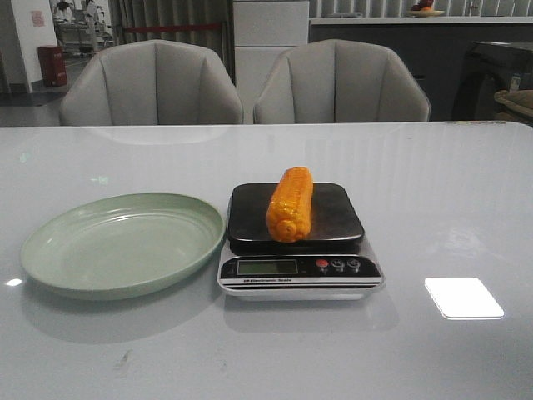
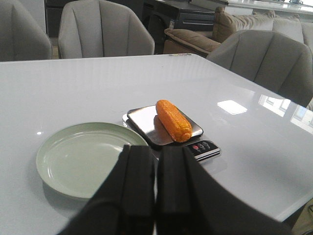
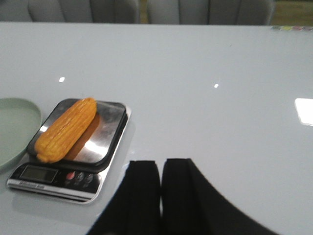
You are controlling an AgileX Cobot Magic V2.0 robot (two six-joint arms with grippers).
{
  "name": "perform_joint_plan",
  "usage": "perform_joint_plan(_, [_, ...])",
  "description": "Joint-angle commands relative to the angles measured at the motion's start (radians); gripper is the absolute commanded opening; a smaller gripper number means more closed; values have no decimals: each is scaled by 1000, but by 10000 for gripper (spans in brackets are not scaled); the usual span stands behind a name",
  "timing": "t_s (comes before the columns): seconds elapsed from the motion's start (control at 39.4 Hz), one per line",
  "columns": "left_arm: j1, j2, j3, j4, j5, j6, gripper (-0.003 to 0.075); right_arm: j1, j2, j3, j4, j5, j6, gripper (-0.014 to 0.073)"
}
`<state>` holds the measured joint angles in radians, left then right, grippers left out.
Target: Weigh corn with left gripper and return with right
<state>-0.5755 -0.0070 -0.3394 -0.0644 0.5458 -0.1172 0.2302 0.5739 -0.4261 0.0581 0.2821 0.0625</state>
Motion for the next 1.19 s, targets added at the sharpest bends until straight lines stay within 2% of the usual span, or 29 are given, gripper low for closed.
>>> perform_joint_plan(0.0, [-1, -17, -22, -3, -76, 0, 113, 56, 80, -101, 2, -15, -3, 179])
perform_joint_plan(0.1, [-1, -17, -22, -3, -76, 0, 113, 99, 185, -207, -4, 65, -3, 209])
perform_joint_plan(0.41, [-1, -17, -22, -3, -76, 0, 113, 155, 504, -491, -4, 286, -3, 487])
perform_joint_plan(0.51, [-1, -17, -22, -3, -76, 0, 113, 189, 591, -561, -4, 303, -3, 533])
perform_joint_plan(0.61, [-1, -17, -22, -3, -76, 0, 113, 239, 675, -631, 2, 318, 1, 549])
perform_joint_plan(0.69, [-1, -17, -22, -3, -76, 0, 113, 265, 753, -711, 15, 357, 55, 549])
perform_joint_plan(0.96, [-1, -17, -22, -3, -76, 0, 113, 298, 1044, -1015, 15, 595, 192, 542])
perform_joint_plan(1.17, [-1, -17, -22, -3, -76, 0, 113, 334, 1185, -1139, -17, 614, 337, 542])
